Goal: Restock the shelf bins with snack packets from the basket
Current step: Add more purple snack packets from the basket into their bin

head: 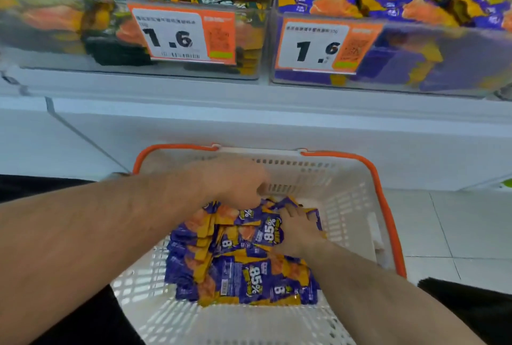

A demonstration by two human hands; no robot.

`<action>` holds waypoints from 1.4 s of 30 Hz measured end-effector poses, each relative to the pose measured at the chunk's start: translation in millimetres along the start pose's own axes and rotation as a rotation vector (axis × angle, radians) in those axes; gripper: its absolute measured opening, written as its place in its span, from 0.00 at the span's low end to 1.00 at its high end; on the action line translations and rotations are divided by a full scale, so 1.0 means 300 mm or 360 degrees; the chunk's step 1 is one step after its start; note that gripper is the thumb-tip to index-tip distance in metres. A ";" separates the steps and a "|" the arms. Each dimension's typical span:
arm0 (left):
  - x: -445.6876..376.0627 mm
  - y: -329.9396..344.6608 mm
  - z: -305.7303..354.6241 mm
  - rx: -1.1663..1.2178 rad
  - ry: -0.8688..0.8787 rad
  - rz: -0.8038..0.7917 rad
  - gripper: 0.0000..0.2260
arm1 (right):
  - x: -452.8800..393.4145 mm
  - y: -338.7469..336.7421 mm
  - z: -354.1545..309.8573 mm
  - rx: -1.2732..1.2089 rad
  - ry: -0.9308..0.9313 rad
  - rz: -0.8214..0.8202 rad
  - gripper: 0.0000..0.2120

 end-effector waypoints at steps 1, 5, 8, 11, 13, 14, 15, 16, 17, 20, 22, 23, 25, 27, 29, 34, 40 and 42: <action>-0.010 0.001 -0.002 0.0011 -0.0008 -0.0013 0.12 | -0.006 0.013 -0.003 0.0014 -0.0003 -0.0013 0.54; -0.035 0.001 0.009 0.0076 -0.0017 -0.0045 0.15 | -0.001 0.065 -0.016 0.0091 -0.0049 0.0019 0.55; -0.037 0.010 0.013 0.0047 -0.0022 -0.0095 0.14 | 0.016 0.088 -0.018 0.0153 -0.0053 0.0117 0.48; -0.026 0.010 0.007 0.0039 -0.0049 -0.0145 0.13 | 0.044 0.086 -0.009 0.0195 -0.0060 0.0216 0.45; -0.014 -0.002 0.006 0.0052 -0.0079 -0.0172 0.13 | 0.065 0.065 0.004 0.0127 0.0000 0.0241 0.48; -0.009 -0.008 0.003 0.0057 -0.0112 -0.0177 0.14 | 0.073 0.048 0.012 0.0064 0.0050 0.0214 0.49; -0.002 -0.013 -0.001 0.0059 -0.0161 -0.0200 0.16 | 0.083 0.023 0.018 -0.0022 0.0099 0.0186 0.50; 0.004 -0.011 -0.006 0.0051 -0.0216 -0.0246 0.16 | 0.093 -0.008 0.021 -0.0134 0.0133 0.0180 0.51; 0.011 -0.006 -0.013 0.0029 -0.0266 -0.0299 0.16 | 0.105 -0.043 0.022 -0.0271 0.0158 0.0179 0.50; 0.041 -0.001 -0.026 -0.0050 -0.0362 -0.0439 0.16 | 0.174 -0.193 -0.002 -0.0778 0.0113 0.0227 0.39; 0.059 -0.019 -0.021 0.0064 -0.0320 -0.0447 0.20 | 0.223 -0.293 -0.031 -0.0961 -0.0001 0.0233 0.27; 0.073 -0.036 -0.012 0.0165 -0.0295 -0.0431 0.21 | 0.238 -0.335 -0.043 -0.1009 -0.0043 0.0240 0.26; 0.095 -0.057 0.003 0.0503 -0.0302 -0.0418 0.25 | 0.268 -0.408 -0.068 -0.1129 -0.0075 0.0249 0.28; 0.111 -0.064 0.014 0.0928 -0.0432 -0.0446 0.34 | 0.300 -0.474 -0.084 -0.1372 -0.0109 0.0219 0.22; 0.112 -0.070 0.029 0.1271 -0.0474 -0.0399 0.38 | 0.356 -0.544 -0.098 -0.1698 -0.0099 0.0163 0.18; 0.115 -0.148 0.101 0.2087 -0.0454 0.0242 0.22 | 0.473 -0.652 -0.123 -0.1835 -0.0132 0.0260 0.26; 0.165 -0.255 0.176 0.1930 -0.0190 0.0857 0.11 | 0.624 -0.693 -0.160 -0.1546 -0.0266 0.0907 0.23; 0.193 -0.301 0.193 0.1737 -0.0078 0.1011 0.13 | 0.666 -0.709 -0.156 -0.1537 -0.0334 0.1139 0.23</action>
Point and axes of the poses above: each hand's wrist, its own x-axis away from the middle knuckle, its own y-axis out of the palm, z = x × y, the point moved 2 cm from there along -x, towards the middle knuckle, and after that the axes turned 7 degrees about -x, right-handed, at the moved point
